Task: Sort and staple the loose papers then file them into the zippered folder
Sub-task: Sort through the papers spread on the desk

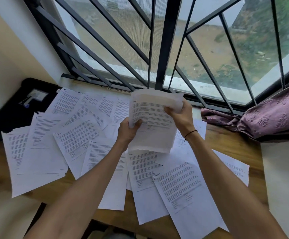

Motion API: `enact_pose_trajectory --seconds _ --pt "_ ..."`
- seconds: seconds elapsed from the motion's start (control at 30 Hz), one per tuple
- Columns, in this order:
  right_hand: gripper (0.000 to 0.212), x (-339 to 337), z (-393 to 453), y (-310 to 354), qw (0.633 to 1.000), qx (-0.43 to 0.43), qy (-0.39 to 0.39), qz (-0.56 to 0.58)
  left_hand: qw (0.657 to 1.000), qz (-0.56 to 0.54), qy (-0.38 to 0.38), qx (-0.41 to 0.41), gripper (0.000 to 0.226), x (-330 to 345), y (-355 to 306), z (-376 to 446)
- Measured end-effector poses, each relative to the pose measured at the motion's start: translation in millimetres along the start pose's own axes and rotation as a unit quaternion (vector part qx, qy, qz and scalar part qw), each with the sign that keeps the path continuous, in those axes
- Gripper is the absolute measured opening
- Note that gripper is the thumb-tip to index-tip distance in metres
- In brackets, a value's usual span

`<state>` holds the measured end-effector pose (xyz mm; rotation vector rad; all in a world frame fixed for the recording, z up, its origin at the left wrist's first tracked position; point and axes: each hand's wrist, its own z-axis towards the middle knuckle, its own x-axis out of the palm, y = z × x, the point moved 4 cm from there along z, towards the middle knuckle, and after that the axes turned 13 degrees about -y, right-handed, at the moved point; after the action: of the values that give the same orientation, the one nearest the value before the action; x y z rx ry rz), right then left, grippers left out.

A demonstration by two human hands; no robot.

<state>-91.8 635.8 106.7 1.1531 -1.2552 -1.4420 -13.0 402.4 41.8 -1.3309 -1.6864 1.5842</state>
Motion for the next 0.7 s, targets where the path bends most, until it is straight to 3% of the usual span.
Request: enact_pose_trajectory --seconds 0.13,0.23,0.37,0.5,0.7 --pt "0.025 1.8 -3.3 -7.2 0.999 -0.019 -0.033 -0.01 0.993 0.11 -0.011 0.041 0.055 -1.9 -7.5 0.7" --pt "0.028 -0.5 -4.1 -6.8 0.998 -0.024 -0.049 0.008 0.998 -0.004 -0.003 0.055 0.04 -3.3 -28.8 -1.5" --pt "0.026 -1.4 -11.8 1.1 0.997 -0.033 -0.051 0.051 0.993 -0.068 -0.04 0.085 0.028 -4.4 -46.2 -4.6" --pt "0.035 3.9 -22.4 -6.1 0.998 0.002 -0.037 0.048 0.993 -0.081 -0.029 0.082 0.031 2.6 -42.5 -11.5" --pt "0.027 8.0 -33.9 -24.5 1.0 0.025 0.015 0.005 0.996 -0.045 0.006 0.072 0.042 5.4 -33.8 -17.0"
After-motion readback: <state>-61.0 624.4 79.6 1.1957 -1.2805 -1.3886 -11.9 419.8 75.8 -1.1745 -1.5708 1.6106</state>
